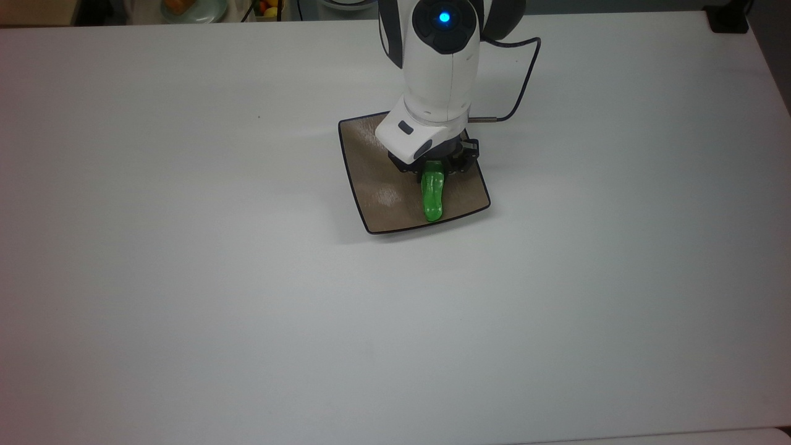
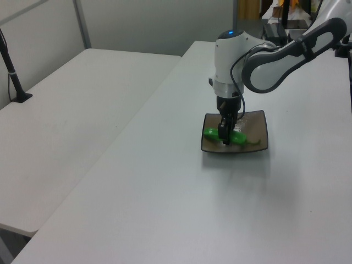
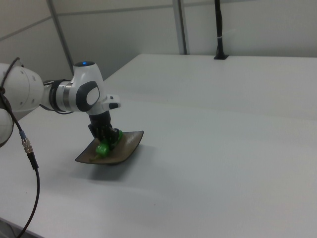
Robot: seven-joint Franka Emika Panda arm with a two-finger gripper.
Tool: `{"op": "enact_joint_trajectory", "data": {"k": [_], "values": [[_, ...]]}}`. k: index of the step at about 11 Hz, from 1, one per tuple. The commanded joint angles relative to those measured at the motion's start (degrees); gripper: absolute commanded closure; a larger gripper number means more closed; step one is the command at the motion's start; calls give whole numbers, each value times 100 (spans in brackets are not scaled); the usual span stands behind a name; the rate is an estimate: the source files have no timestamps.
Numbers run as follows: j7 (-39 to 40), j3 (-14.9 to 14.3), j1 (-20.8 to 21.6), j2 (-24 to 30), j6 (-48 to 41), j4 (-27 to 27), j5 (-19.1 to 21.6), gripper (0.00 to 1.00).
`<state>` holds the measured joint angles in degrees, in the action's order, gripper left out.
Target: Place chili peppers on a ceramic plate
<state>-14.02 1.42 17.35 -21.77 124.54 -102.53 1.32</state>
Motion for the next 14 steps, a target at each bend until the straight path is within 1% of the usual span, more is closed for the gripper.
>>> {"op": "enact_joint_trajectory", "data": {"k": [1, 2, 3, 4, 6, 8, 11, 12, 13, 14], "values": [[-57, -37, 14, 59, 88, -127, 106, 51], [-66, -37, 5, 68, 88, -127, 106, 36], [-75, -37, -12, 85, 71, -127, 106, 12], [-179, -37, -12, 85, 62, -118, 106, 0], [-268, -37, -3, 146, 53, -92, 106, 0], [-303, -37, -12, 409, -130, 22, 106, 0], [-601, -54, -3, 980, -1042, 443, 88, 0], [-881, -63, -12, 1234, -1376, 532, 36, 0], [-1023, -202, -12, 1428, -1675, 698, 53, 0], [-1024, -282, -12, 1569, -2166, 908, 97, 0]]}}
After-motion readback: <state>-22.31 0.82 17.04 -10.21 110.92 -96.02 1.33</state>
